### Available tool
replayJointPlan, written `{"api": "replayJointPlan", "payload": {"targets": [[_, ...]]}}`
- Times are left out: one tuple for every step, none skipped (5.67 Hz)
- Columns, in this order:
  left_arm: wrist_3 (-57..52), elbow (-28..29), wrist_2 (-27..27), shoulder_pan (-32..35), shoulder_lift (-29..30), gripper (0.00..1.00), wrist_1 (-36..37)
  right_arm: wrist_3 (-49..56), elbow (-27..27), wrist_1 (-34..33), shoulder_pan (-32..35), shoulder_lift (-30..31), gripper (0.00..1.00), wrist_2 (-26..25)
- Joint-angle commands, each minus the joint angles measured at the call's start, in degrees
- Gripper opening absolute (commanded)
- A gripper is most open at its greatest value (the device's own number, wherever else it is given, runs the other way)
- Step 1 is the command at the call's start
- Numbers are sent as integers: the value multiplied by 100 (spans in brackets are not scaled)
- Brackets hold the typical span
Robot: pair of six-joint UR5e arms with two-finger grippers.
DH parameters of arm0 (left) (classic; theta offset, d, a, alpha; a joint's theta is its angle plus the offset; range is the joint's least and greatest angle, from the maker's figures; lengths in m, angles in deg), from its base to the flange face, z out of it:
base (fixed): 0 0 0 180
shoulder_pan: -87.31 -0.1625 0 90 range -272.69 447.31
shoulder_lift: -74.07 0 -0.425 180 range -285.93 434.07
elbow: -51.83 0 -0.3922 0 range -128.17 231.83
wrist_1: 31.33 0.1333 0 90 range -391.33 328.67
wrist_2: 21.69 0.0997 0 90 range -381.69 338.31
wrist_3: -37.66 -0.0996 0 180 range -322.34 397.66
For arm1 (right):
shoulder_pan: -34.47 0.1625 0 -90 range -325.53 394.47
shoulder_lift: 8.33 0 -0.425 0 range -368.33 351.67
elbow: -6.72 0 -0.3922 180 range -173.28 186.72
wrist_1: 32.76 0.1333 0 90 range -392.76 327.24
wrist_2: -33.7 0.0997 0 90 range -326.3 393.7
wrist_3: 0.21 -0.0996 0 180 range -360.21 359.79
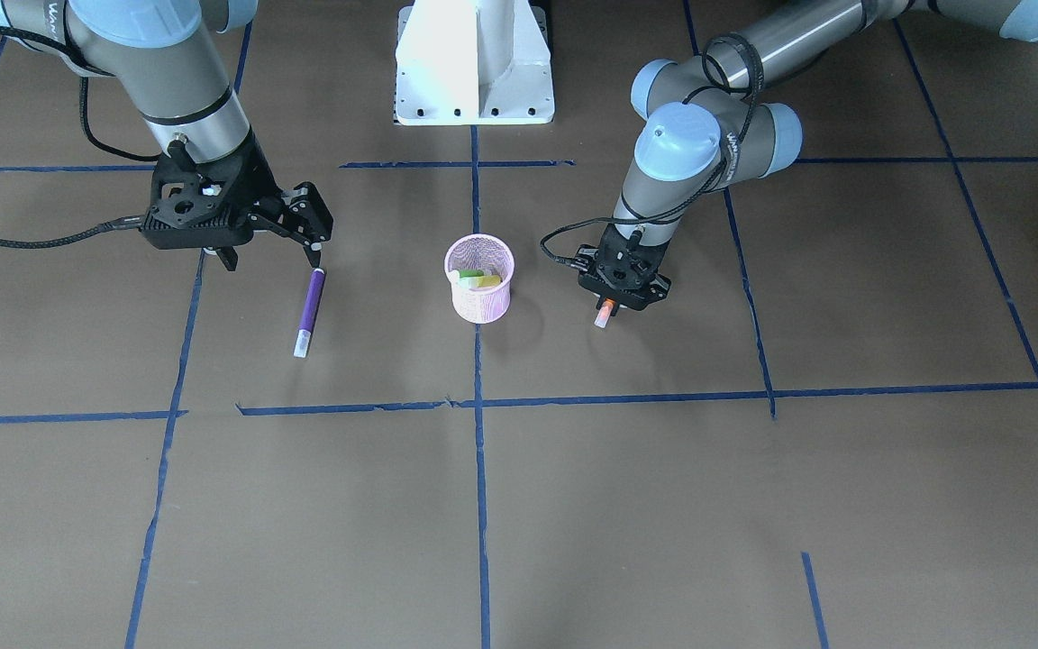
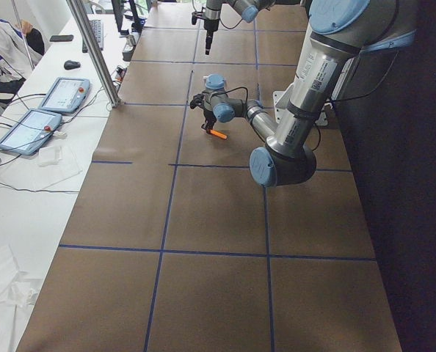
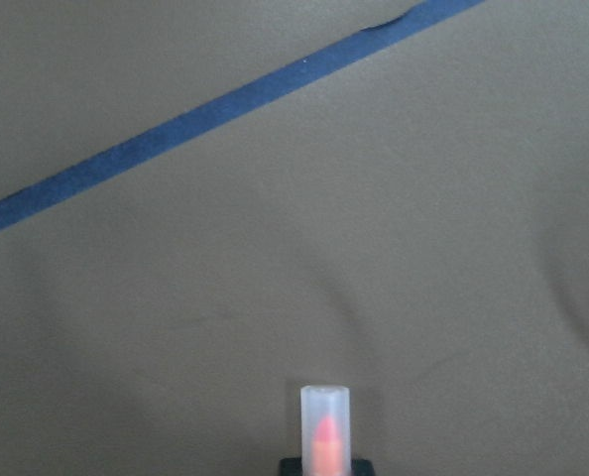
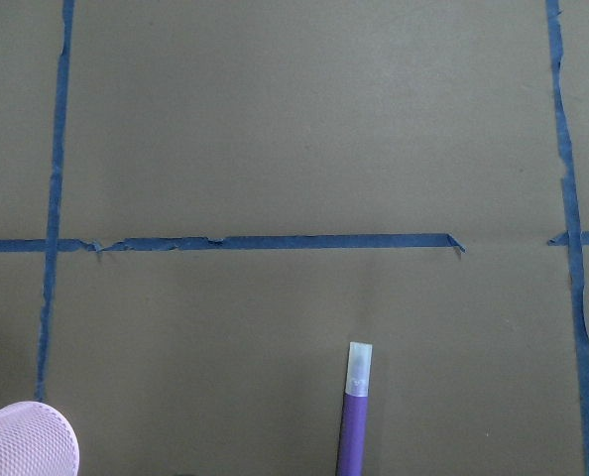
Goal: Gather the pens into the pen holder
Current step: 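Lift the orange marker upright and carry it over the pen holder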
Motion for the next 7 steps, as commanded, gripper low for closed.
{"api": "replayJointPlan", "payload": {"targets": [[-74, -584, 44, 200, -12, 0, -26, 15, 17, -15, 47, 29, 100, 41], [-267, -1189, 409, 288, -29, 0, -69, 41, 35, -15, 257, 177, 100, 328], [-443, -1760, 761, 315, -56, 0, -514, 76, 52, -15, 459, 326, 100, 662], [-357, -1836, 973, 307, -56, 0, -1501, 94, 61, -6, 487, 371, 100, 691], [192, -1288, 1428, 159, -152, 0, -2929, 155, 70, -6, 479, 398, 100, 692], [319, -491, 2111, -182, -126, 0, -4736, 155, 79, -15, 487, 407, 100, 692], [320, 457, 2579, -412, -109, 0, -6364, 155, 79, -6, 479, 415, 100, 692]]}}
